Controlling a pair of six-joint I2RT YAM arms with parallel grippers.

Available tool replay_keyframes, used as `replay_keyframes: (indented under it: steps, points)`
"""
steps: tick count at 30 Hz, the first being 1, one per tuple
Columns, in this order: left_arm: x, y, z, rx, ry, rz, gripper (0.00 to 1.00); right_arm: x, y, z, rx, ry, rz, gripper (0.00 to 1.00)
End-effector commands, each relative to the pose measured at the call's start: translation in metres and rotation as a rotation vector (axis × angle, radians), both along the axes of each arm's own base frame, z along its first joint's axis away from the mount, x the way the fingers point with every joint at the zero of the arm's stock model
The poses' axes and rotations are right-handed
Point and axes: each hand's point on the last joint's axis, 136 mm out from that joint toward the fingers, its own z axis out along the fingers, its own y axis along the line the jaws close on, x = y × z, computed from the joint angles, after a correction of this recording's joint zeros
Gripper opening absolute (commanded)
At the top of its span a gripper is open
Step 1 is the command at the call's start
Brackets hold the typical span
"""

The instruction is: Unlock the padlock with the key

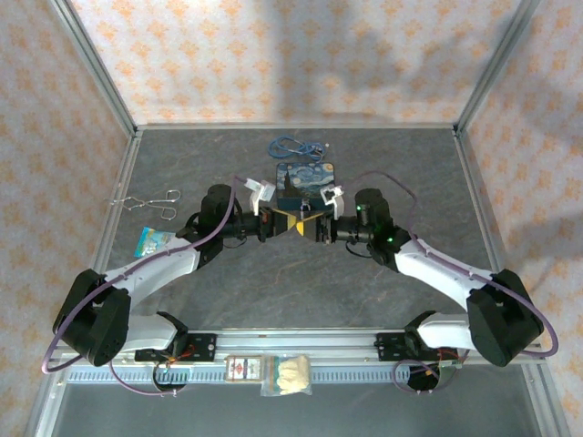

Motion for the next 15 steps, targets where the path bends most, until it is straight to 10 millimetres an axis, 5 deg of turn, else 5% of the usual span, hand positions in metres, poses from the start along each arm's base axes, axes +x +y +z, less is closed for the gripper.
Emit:
replay_keyframes:
  steps: [1,15]
  points:
    - [0.0,-0.001,0.031,-0.06,-0.075,-0.027,0.0,-0.002,0.001,0.009,0.042,-0.016,0.019,0.29]
    - [-0.005,-0.006,0.03,-0.102,-0.027,-0.064,0.0,-0.003,0.008,0.018,0.099,-0.033,0.059,0.1]
